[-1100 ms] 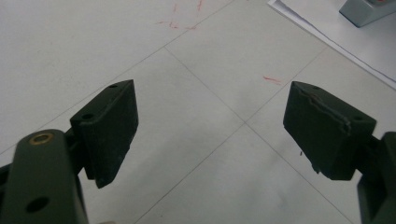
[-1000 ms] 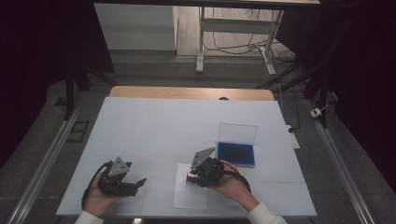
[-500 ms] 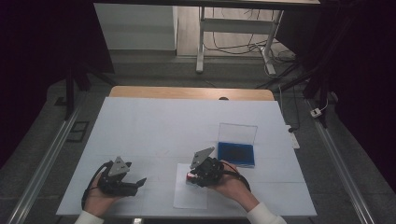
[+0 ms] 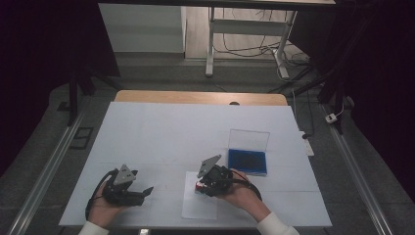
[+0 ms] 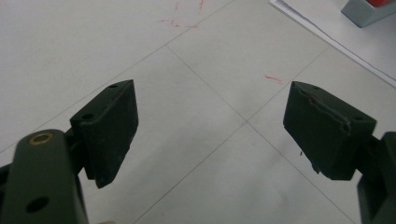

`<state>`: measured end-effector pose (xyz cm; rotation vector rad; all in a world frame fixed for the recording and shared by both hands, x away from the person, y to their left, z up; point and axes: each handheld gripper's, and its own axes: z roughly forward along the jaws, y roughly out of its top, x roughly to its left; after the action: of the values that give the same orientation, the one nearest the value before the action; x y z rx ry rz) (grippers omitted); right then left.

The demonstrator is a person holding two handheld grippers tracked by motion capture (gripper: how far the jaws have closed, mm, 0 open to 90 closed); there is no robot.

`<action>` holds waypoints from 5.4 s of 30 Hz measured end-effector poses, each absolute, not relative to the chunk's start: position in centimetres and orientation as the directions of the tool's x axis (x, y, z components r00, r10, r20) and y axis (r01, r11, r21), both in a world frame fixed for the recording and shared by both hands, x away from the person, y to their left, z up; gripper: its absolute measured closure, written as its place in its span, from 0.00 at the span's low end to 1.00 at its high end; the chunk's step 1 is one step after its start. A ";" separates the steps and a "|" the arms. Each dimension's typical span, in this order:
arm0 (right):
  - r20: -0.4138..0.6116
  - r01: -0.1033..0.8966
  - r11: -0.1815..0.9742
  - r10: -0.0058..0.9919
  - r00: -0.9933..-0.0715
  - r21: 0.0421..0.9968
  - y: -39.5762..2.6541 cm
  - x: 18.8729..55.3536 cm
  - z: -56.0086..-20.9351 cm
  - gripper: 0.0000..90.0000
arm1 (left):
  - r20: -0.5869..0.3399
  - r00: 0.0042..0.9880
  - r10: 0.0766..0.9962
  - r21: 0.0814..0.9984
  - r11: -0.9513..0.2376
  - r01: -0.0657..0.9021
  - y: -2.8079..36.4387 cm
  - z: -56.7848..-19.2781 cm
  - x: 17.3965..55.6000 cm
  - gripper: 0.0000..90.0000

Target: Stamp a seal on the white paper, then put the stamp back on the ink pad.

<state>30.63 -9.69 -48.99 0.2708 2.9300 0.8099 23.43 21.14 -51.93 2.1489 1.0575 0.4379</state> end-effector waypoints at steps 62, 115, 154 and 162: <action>-0.027 0.221 0.711 0.319 -0.947 0.668 -13.7 31.8 -45.7 0.77 | 0.005 0.608 0.794 0.714 -0.428 0.554 21.2 -51.8 23.4 0.21; -0.127 0.419 0.651 0.621 -0.773 0.633 -23.8 36.9 -46.0 0.77 | 0.007 0.611 0.791 0.718 -0.430 0.547 21.0 -51.6 23.3 0.20; -0.069 0.368 0.504 0.656 -0.751 0.781 -29.9 30.4 -49.4 0.42 | -0.011 0.623 0.782 0.722 -0.425 0.546 20.9 -51.7 22.9 0.20; -0.071 0.381 0.485 0.684 -0.726 0.787 -31.3 29.9 -49.9 0.43 | -0.010 0.621 0.783 0.721 -0.425 0.547 20.8 -51.7 23.0 0.20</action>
<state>29.94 -31.32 -49.93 0.8899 2.3592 1.1120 22.97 20.79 -51.70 2.1383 1.0388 0.4298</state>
